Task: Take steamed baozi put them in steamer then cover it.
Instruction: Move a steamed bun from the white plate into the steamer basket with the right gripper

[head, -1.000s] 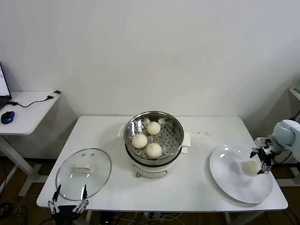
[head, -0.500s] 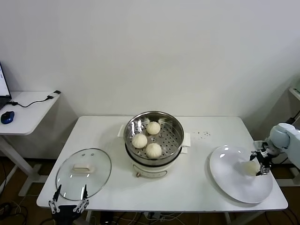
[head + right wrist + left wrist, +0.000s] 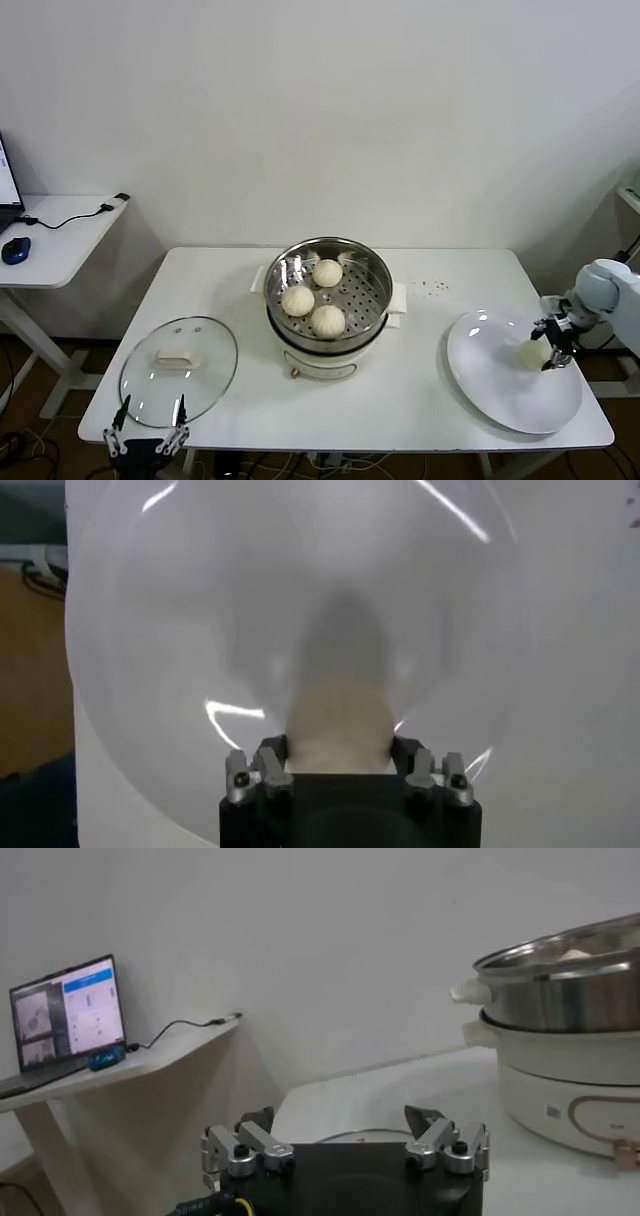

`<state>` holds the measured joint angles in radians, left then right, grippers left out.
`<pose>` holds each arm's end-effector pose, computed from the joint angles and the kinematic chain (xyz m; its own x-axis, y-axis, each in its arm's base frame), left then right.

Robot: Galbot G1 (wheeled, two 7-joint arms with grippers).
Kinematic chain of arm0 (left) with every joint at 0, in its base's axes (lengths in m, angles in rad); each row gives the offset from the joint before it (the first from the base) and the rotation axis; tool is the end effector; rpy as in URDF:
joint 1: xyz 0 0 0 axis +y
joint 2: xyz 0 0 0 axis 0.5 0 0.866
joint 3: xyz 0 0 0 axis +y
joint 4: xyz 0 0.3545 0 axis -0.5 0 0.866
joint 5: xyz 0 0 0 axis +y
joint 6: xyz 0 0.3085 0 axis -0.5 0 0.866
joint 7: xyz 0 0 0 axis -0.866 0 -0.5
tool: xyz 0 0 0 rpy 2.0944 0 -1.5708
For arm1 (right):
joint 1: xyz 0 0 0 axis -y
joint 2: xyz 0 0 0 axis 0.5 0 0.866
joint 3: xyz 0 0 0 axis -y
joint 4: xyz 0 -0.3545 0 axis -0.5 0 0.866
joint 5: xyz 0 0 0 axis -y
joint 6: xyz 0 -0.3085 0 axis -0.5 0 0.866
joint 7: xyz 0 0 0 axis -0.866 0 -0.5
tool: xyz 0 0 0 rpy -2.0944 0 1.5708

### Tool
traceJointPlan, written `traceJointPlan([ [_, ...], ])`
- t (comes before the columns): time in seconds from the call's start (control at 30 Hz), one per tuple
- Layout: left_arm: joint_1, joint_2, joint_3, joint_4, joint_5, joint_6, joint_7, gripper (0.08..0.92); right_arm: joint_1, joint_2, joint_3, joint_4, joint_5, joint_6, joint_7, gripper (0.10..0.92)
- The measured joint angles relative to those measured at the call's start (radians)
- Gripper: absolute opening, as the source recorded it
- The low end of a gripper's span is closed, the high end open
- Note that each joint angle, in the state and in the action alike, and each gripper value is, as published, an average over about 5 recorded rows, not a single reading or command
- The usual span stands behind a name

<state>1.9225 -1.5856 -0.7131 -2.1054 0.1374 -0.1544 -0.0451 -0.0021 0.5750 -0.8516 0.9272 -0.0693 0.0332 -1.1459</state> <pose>0.0150 0.0471 -0.3270 -0.9696 -0.1775 0.1682 -0.1278 0.9543 0.2702 0.4536 -0.3212 -0.2077 -0.0582 -0.0155 0.9982 -0.9968 0.0550 -0.0573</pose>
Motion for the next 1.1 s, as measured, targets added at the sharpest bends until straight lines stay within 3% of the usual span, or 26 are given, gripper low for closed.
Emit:
traceJointPlan([
  [0.37, 0.003, 0.001, 0.024, -0.006, 0.006, -0.006, 0.002, 0.823, 0.324, 0.087, -0.252, 0.025, 0.288, -0.081, -0.003, 0.670],
  [0.8, -0.005, 0.015, 0.061, -0.025, 0.013, 0.005, 0.004, 0.823, 0.696, 0.338, -0.587, 0.087, 0.700, -0.206, 0.044, 0.670],
  [1.1, -0.009, 0.016, 0.095, -0.047, 0.014, 0.020, 0.002, 0.823, 0.787, 0.498, -0.749, 0.135, 0.874, -0.265, 0.083, 0.670],
])
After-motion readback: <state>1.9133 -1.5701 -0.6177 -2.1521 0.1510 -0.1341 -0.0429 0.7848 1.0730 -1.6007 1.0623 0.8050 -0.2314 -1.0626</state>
